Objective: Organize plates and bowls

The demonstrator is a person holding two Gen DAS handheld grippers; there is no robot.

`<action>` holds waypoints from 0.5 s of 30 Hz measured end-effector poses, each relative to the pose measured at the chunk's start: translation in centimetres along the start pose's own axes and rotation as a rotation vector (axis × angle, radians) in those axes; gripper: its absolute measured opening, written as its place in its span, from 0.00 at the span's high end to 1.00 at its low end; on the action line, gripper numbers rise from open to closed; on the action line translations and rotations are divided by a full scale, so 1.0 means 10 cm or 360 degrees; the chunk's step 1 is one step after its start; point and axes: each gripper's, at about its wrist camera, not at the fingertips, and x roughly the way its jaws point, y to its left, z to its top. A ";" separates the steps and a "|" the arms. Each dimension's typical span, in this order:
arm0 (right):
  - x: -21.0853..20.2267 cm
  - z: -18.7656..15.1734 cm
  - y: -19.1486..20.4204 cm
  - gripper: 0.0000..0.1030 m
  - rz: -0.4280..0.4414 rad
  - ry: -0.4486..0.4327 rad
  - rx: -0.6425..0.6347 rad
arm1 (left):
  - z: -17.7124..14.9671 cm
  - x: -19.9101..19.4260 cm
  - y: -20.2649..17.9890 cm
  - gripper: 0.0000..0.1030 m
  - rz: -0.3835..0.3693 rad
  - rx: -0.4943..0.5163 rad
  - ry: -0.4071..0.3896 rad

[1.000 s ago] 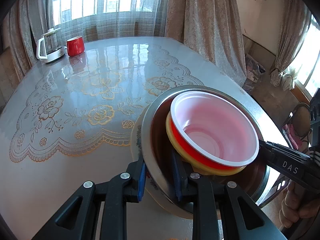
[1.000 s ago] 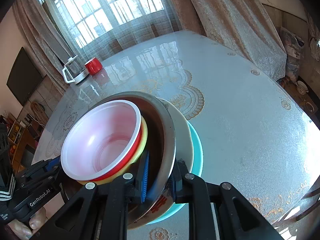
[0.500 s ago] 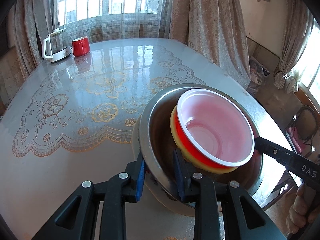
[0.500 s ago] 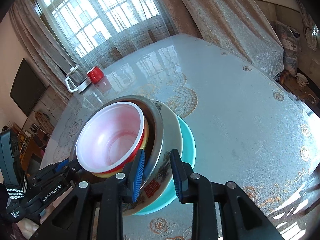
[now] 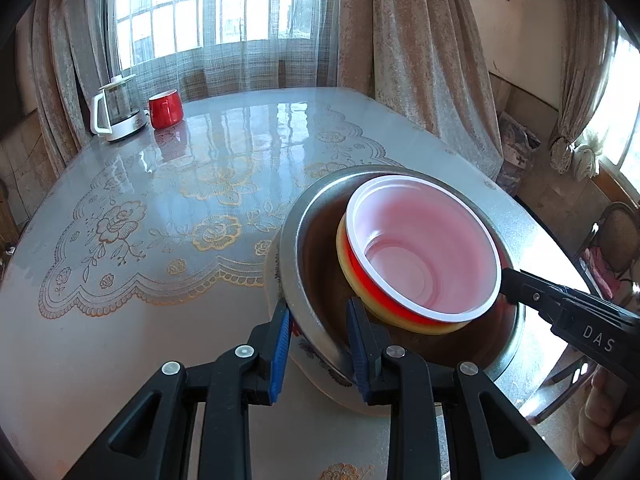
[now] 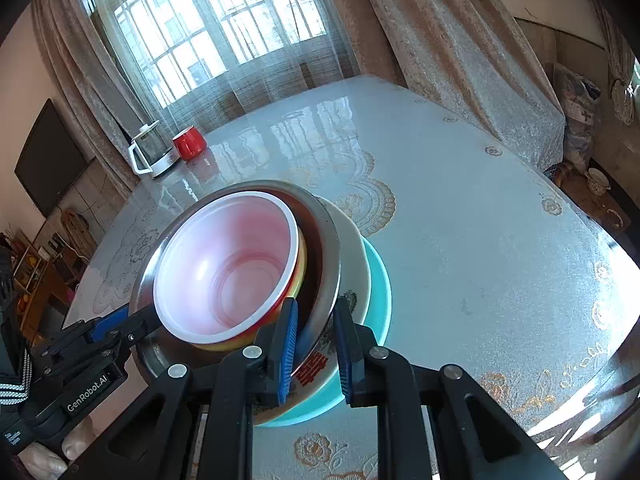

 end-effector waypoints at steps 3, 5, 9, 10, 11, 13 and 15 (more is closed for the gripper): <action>0.01 0.01 0.00 0.83 -0.0007 -0.0003 -0.0004 | 0.00 0.01 0.01 0.73 -0.0004 -0.0009 -0.0002; 0.01 0.01 0.01 0.83 -0.0012 -0.0006 -0.0012 | -0.01 0.01 0.00 0.73 0.0004 -0.0001 -0.0009; 0.01 0.00 -0.01 0.83 -0.0002 -0.0012 -0.0011 | 0.00 0.04 0.01 0.73 0.0002 -0.0012 -0.0005; 0.01 -0.01 -0.01 0.83 -0.0005 -0.0015 -0.0013 | 0.00 0.05 0.01 0.73 0.0005 -0.0010 -0.0004; 0.01 -0.01 -0.01 0.83 -0.0006 -0.0016 -0.0013 | 0.00 0.05 0.00 0.73 0.0006 -0.0011 -0.0004; 0.02 -0.01 -0.02 0.83 -0.0005 -0.0012 -0.0006 | -0.01 0.04 -0.01 0.73 0.0007 -0.0011 -0.0006; 0.02 -0.01 -0.02 0.83 0.0002 -0.0009 -0.0001 | -0.02 0.03 -0.01 0.73 0.0011 -0.0011 -0.0013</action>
